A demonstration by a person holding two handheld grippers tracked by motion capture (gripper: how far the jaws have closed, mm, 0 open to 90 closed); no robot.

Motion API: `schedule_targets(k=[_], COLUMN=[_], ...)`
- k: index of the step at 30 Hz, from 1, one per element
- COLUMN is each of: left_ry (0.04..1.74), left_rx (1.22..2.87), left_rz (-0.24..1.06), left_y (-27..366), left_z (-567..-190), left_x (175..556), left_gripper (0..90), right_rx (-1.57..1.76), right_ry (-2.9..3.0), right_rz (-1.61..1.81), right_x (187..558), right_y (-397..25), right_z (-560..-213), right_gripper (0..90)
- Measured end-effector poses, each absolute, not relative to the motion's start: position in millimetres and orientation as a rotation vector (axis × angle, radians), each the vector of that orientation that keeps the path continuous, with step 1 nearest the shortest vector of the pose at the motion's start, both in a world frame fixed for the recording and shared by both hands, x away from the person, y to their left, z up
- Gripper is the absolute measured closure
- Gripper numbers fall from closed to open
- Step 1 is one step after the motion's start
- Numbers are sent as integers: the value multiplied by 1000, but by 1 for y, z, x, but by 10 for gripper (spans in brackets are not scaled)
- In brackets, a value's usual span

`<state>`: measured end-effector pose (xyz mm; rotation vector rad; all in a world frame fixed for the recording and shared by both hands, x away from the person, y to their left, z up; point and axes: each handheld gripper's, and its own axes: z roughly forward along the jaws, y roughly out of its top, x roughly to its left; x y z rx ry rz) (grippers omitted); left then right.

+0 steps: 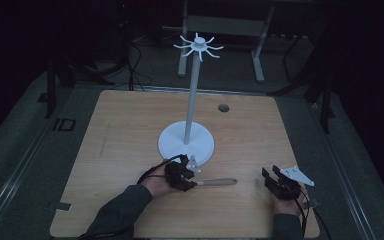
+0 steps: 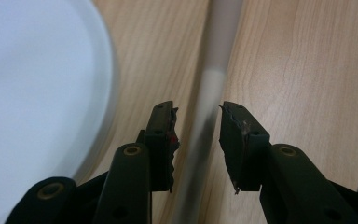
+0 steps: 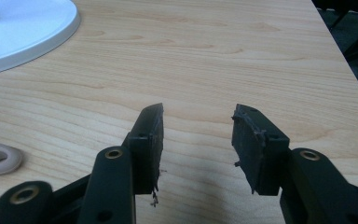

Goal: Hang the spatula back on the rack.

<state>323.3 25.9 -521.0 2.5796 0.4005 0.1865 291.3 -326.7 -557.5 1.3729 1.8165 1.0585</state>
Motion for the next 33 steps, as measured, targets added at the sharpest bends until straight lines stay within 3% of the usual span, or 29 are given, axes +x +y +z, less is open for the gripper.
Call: schedule_targets(k=[9,33], left_ry=[342,331], left_rx=[2673,2784], left_rz=[188,120], left_y=[9,47], left_z=[-531,-527], left_x=[326,318], left_gripper=[727,768], right_rx=[1372,1370], right_ry=[1814,1819], right_rz=[1063,1058], right_x=[291,291], right_y=[-327,-327], right_z=[-558,-558], right_gripper=[529,531])
